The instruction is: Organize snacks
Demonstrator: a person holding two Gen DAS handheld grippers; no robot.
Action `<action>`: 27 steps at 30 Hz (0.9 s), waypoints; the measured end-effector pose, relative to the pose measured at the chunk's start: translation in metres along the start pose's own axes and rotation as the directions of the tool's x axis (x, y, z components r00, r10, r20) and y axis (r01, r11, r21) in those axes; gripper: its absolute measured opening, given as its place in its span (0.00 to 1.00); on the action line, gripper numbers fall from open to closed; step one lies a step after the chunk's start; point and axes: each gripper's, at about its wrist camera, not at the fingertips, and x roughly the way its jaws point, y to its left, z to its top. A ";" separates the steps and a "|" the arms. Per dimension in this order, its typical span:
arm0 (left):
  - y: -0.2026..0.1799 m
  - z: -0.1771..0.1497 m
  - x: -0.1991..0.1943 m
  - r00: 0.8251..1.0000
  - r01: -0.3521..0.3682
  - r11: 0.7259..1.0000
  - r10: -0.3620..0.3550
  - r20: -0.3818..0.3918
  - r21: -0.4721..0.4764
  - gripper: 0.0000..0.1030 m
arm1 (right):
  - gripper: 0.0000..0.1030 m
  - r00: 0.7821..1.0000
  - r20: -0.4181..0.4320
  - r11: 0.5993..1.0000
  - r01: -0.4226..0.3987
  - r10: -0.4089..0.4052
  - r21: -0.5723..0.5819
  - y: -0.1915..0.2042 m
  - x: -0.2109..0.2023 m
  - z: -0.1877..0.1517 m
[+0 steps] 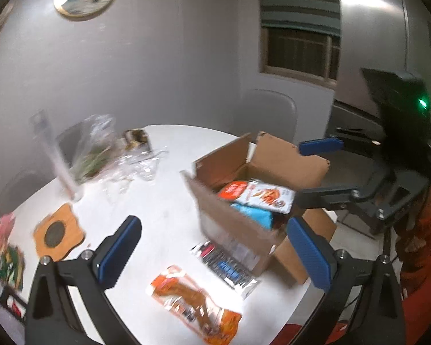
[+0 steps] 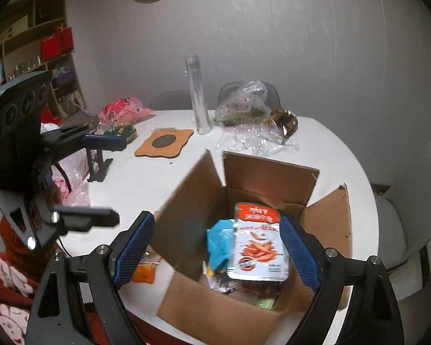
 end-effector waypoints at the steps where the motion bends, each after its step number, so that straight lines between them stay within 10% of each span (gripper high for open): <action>1: 0.004 -0.004 -0.006 1.000 -0.011 1.000 0.011 0.006 -0.017 0.98 | 0.85 1.000 0.011 1.000 0.010 -0.010 -0.009 0.007 -0.003 -0.001; 9: 0.045 -0.057 -0.045 0.993 -0.091 0.980 0.104 0.064 -0.175 0.98 | 0.84 0.990 0.122 0.983 0.088 -0.069 -0.158 0.092 -0.009 -0.016; 14: 0.071 -0.099 -0.045 0.989 -0.115 0.957 0.135 0.057 -0.268 0.98 | 0.63 0.985 0.152 0.965 0.115 -0.080 -0.235 0.143 0.007 -0.033; 27: 0.063 -0.175 0.035 0.996 -0.070 0.939 0.049 -0.070 -0.338 0.93 | 0.52 0.992 -0.017 0.990 0.121 -0.123 -0.069 0.165 0.112 -0.114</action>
